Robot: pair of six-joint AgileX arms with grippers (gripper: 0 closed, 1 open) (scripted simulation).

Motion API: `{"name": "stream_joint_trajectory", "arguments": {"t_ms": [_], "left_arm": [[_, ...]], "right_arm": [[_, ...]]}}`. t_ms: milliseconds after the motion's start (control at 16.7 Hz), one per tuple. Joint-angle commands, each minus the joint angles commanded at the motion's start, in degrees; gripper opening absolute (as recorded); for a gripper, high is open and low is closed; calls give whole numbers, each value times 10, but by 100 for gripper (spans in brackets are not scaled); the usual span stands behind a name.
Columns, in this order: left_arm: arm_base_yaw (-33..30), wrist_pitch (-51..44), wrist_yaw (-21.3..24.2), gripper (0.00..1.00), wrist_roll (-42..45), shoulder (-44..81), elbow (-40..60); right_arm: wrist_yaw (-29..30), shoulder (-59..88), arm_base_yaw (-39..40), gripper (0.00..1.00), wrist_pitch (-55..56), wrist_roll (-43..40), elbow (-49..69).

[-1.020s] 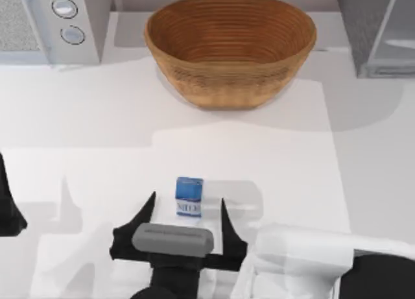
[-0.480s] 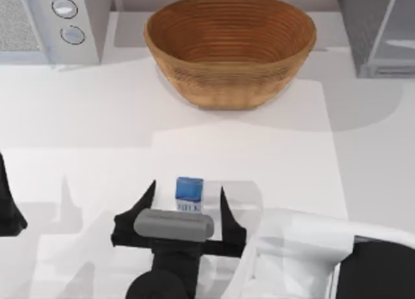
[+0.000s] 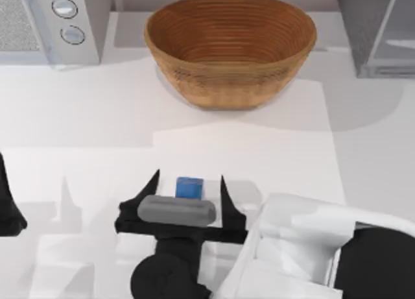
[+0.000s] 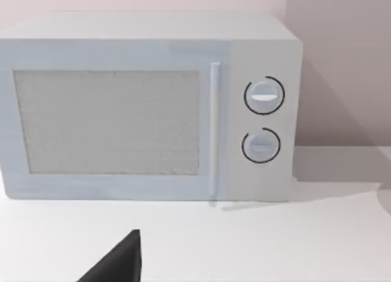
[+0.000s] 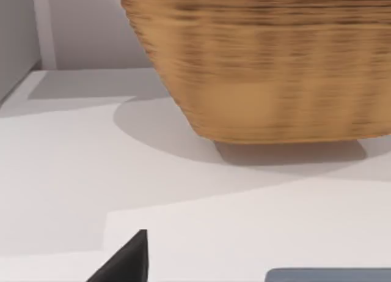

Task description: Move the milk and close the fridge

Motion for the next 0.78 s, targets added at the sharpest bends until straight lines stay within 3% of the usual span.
{"name": "stream_joint_trajectory", "arguments": {"t_ms": [660,780], "left_arm": [[0,0,0,100,0,0,0],[0,0,0,100,0,0,0]], "right_arm": [[0,0,0,2,0,0,0],[0,0,0,0,0,0,0]]}}
